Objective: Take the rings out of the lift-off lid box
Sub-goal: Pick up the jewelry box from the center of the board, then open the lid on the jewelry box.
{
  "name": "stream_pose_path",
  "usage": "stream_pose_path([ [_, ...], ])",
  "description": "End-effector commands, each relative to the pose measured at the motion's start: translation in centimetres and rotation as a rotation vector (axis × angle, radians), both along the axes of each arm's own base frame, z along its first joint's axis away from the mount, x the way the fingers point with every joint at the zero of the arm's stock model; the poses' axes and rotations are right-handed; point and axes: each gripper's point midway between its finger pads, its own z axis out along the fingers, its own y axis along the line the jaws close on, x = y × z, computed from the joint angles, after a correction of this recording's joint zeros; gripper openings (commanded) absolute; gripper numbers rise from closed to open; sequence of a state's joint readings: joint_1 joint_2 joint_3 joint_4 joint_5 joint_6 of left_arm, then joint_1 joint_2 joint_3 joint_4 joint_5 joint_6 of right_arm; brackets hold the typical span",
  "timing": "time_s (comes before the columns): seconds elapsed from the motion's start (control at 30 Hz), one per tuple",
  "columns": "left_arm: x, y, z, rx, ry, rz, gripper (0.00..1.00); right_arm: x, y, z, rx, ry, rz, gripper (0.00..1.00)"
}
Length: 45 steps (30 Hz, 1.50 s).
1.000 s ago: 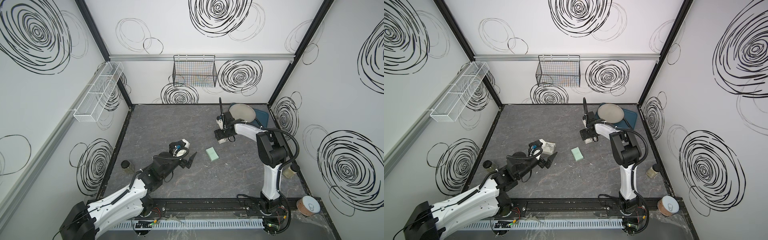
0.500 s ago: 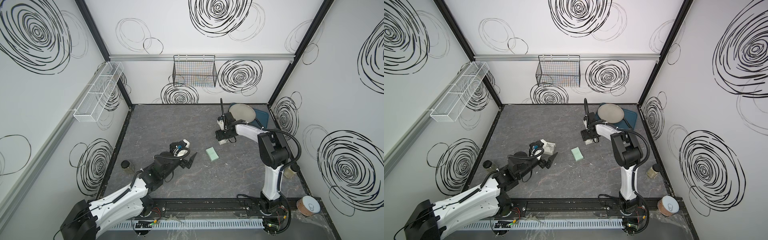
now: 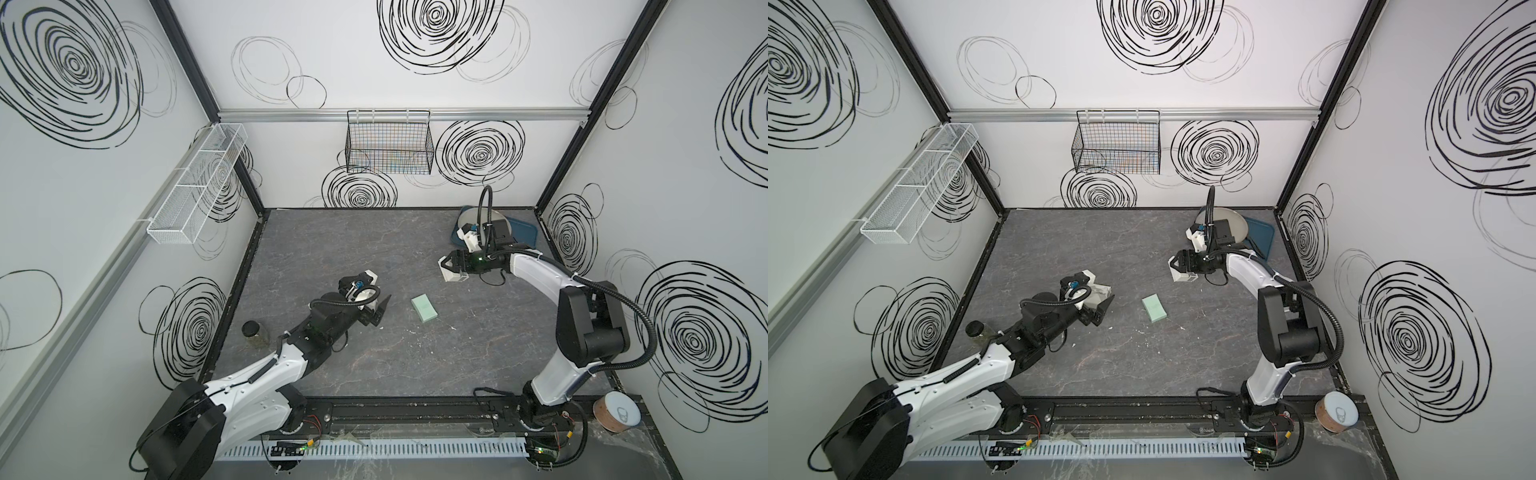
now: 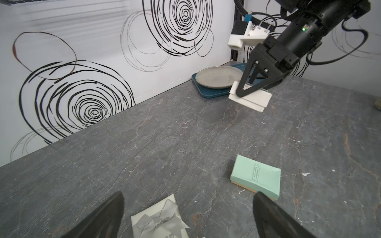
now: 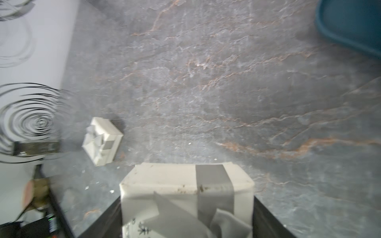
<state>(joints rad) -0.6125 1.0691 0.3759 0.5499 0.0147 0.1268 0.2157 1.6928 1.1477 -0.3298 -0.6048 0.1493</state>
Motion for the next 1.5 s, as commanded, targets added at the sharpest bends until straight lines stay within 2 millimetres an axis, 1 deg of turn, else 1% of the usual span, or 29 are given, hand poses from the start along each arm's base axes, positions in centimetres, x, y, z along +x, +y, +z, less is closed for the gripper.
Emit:
stream_pose_path([
  [0.0,0.3,-2.0,3.9,-0.027,-0.171,-0.092,1.00,-2.5,2.5,3.2,0.244,0.025,0.098,0.77],
  [0.13,0.3,-2.9,3.8,0.002,-0.213,-0.110,1.00,-4.5,3.5,4.8,0.382,0.048,0.149,0.77],
  [0.3,-0.8,-4.7,3.8,0.025,-0.265,-0.204,1.00,-6.2,4.5,5.9,0.496,0.090,0.202,0.77],
  [0.43,-2.4,-6.5,2.9,0.090,-0.305,-0.316,1.00,-6.9,5.0,6.0,0.517,0.115,0.231,0.77],
  [0.53,-3.2,-7.7,2.7,0.104,-0.327,-0.382,1.00,-7.3,5.6,6.1,0.521,0.128,0.253,0.77],
  [0.73,-3.4,-9.3,3.4,0.059,-0.355,-0.429,1.00,-8.0,7.1,6.1,0.505,0.132,0.288,0.77],
  [0.93,-3.1,-10.9,3.2,0.016,-0.337,-0.468,1.00,-8.2,8.1,6.0,0.505,0.131,0.304,0.77],
  [1.1,-2.7,-11.5,2.8,-0.031,-0.306,-0.451,1.00,-8.4,8.7,6.3,0.506,0.124,0.313,0.77],
  [1.37,-1.3,-10.8,2.7,-0.089,-0.287,-0.361,0.98,-8.7,9.3,6.7,0.517,0.117,0.327,0.77],
  [1.47,-1.0,-10.9,2.5,-0.094,-0.278,-0.348,0.97,-8.8,9.5,7.0,0.522,0.113,0.335,0.77],
])
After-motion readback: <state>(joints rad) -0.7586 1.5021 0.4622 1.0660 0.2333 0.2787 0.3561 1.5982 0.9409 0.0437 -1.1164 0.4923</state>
